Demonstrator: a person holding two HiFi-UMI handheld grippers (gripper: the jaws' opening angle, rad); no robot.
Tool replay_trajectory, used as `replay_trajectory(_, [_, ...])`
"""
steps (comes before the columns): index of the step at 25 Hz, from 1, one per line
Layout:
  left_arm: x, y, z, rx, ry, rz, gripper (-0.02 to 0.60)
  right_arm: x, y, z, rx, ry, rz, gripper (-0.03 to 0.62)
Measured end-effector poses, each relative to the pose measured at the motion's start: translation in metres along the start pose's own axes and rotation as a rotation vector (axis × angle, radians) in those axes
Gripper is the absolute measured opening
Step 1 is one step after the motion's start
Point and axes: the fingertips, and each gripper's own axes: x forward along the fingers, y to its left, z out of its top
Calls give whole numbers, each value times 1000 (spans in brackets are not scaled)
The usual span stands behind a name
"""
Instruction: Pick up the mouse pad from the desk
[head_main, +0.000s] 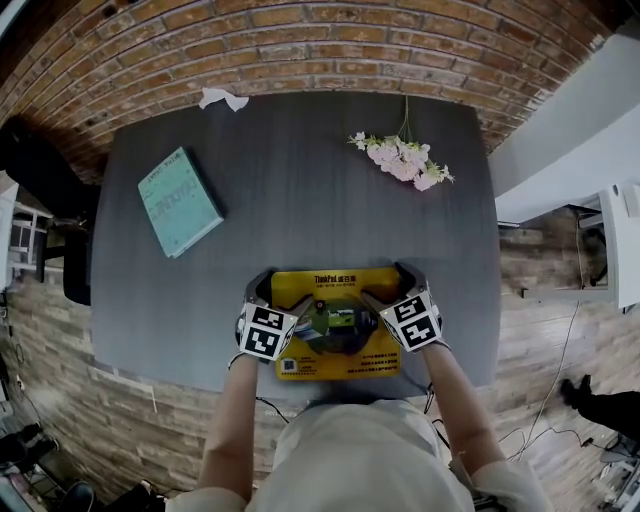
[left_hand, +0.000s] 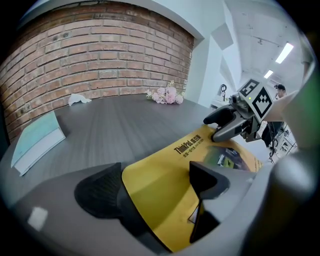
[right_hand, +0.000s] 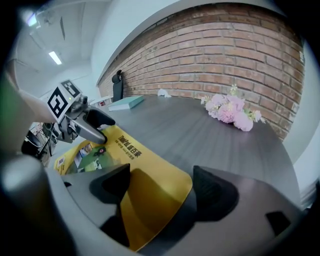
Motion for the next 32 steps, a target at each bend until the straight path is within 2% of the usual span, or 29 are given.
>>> replay_trajectory(6, [-2, 3, 0, -3, 2, 21, 403, -1, 1, 0, 3, 1, -8, 380])
replay_trajectory(10, [-3, 3, -1, -10, 5, 26, 383, -2, -1, 0, 7, -3, -17, 357])
replay_trajectory(12, [-4, 0, -1, -15, 7, 26, 313, -2, -1, 0, 10, 0, -18, 348])
replay_trajectory(17, [-4, -11, 0, -19, -2, 21, 228, -3, 7, 1, 20, 1, -26, 258])
replay_trajectory(19, [-4, -17, 0, -10, -1, 20, 178, -3, 14, 1, 18, 4, -21, 199])
replay_trajectory(21, [-6, -20, 0, -10, -7, 22, 154, -2, 21, 1, 9, 1, -22, 133])
replay_trajectory(24, [-10, -25, 1, -18, -23, 18, 116, -2, 30, 0, -2, -12, -40, 70])
replay_trajectory(26, [-13, -29, 2, 0, -29, 17, 93, -5, 33, 4, 0, -23, -48, 46])
replay_trajectory(32, [-24, -42, 3, 34, -73, 24, 39, -19, 43, 13, 14, -75, -62, 29])
